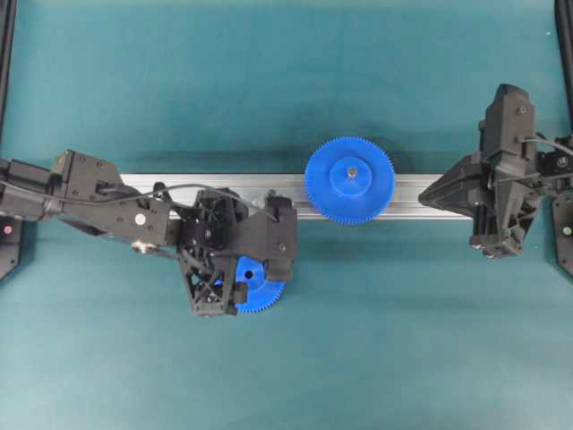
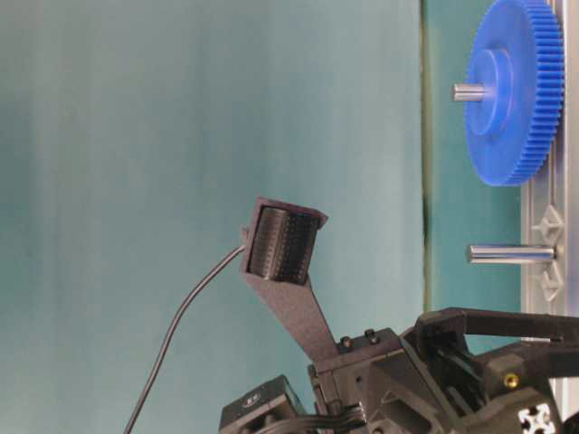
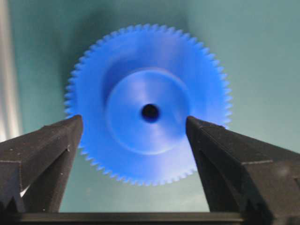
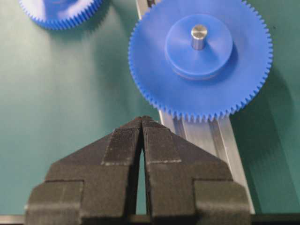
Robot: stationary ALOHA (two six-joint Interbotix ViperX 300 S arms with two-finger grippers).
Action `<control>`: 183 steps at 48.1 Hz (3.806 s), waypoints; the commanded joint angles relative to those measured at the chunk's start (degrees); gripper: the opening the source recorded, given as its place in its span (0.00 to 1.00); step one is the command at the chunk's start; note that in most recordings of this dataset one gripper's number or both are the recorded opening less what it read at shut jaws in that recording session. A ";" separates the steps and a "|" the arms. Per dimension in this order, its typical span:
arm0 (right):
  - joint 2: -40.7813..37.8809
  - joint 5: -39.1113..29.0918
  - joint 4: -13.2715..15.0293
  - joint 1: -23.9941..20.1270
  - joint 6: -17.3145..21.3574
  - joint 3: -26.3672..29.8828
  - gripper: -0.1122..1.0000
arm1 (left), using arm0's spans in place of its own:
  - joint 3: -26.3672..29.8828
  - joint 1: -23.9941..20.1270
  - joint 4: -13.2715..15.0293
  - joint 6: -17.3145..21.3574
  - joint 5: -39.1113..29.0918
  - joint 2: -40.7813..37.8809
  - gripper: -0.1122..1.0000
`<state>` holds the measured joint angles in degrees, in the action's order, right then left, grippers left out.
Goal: Find the location of the shaft and insert the small gear.
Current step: 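Lift the small blue gear off the table with the left gripper, then carry the gear over the empty shaft beside the large gear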
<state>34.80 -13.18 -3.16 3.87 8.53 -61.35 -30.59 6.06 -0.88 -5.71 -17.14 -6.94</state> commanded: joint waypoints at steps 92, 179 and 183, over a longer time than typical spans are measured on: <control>0.53 4.39 -0.18 0.00 0.62 -1.05 0.16 | 2.55 1.85 -0.18 -1.14 0.44 -2.37 0.90; 5.01 5.98 -0.26 0.09 2.99 -3.52 0.16 | 7.73 -7.73 -0.09 10.55 -0.35 8.79 0.70; 5.54 5.98 -0.26 0.09 2.99 -3.96 0.16 | 7.82 -8.09 -0.18 10.63 -0.35 8.88 0.70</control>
<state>39.90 -7.73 -3.34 3.96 11.07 -65.57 -24.43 -1.67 -0.88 4.83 -17.75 -0.35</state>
